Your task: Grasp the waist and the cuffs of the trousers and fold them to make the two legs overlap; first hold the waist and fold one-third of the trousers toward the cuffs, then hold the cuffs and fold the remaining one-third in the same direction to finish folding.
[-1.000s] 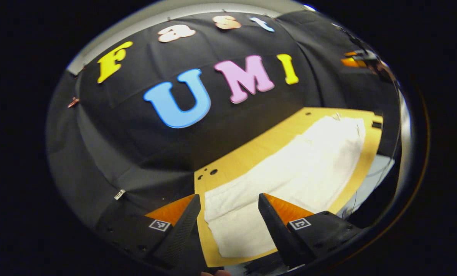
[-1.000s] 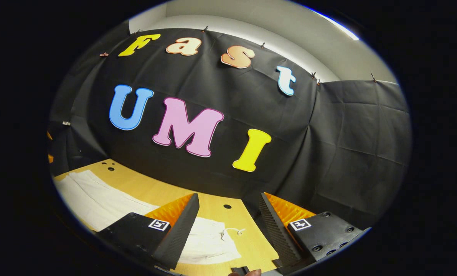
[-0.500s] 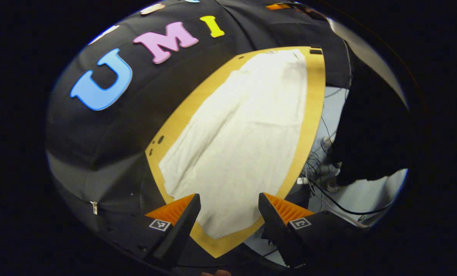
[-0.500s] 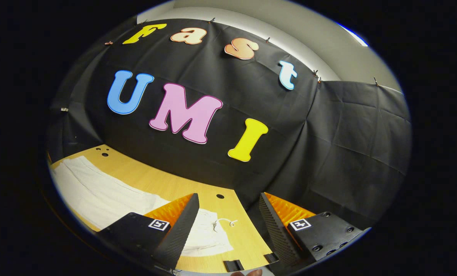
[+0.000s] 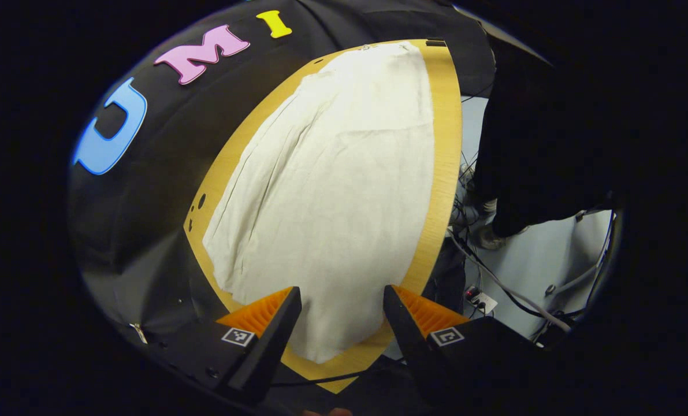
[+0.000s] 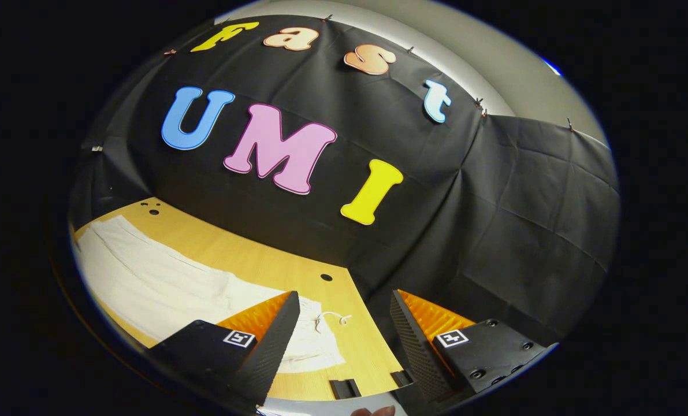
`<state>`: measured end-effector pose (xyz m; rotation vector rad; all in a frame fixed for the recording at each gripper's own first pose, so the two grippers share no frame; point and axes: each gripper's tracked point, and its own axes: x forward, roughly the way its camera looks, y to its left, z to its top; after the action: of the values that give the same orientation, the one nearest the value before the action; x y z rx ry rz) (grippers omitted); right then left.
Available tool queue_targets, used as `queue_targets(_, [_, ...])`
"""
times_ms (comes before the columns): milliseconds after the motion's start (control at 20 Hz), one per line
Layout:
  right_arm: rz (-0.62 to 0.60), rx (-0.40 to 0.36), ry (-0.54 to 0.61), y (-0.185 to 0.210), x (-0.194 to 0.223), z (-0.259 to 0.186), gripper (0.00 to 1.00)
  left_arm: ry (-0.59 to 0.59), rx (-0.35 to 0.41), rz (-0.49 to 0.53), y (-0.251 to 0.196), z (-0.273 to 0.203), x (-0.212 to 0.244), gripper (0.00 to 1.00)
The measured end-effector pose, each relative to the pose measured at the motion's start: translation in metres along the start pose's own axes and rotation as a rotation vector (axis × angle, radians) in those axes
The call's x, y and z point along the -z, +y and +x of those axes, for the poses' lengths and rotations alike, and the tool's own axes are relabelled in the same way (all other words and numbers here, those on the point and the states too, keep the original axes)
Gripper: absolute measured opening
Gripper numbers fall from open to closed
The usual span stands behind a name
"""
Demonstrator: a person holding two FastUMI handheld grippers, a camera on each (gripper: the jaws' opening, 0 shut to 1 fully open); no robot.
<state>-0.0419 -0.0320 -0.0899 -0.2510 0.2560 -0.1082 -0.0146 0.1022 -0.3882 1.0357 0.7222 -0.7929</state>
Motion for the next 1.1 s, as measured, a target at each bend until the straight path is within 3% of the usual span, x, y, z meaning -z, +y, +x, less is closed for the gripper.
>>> queue_targets(200, [-0.043, -0.019, 0.033, -0.003, 0.018, 0.008, 0.97, 0.051, -0.015, 0.044, 0.038, 0.024, -0.001, 0.95])
queue_targets(350, [-0.104, -0.046, 0.065, -0.005, 0.037, 0.013, 0.97, 0.094, 0.049, 0.085, 0.044, 0.041, -0.006, 0.89])
queue_targets(400, [-0.117, -0.056, 0.078, -0.006, 0.046, 0.014, 0.97, 0.1, 0.054, 0.125, 0.047, 0.045, -0.01, 0.61])
queue_targets(550, [-0.139, -0.086, 0.123, -0.008, 0.071, 0.022, 0.97, 0.115, 0.038, 0.232, 0.061, 0.063, -0.014, 0.36])
queue_targets(600, [-0.15, -0.098, 0.134, -0.009, 0.08, 0.027, 0.98, 0.132, 0.037, 0.237, 0.067, 0.066, -0.011, 0.19])
queue_targets(850, [-0.31, -0.2, 0.184, -0.004, 0.133, 0.058, 0.97, 0.188, 0.052, 0.151, 0.069, 0.068, -0.014, 0.06])
queue_targets(1100, [-0.655, -0.466, 0.253, 0.011, 0.218, 0.1, 0.97, 0.23, 0.054, 0.121, 0.067, 0.067, -0.015, 0.06])
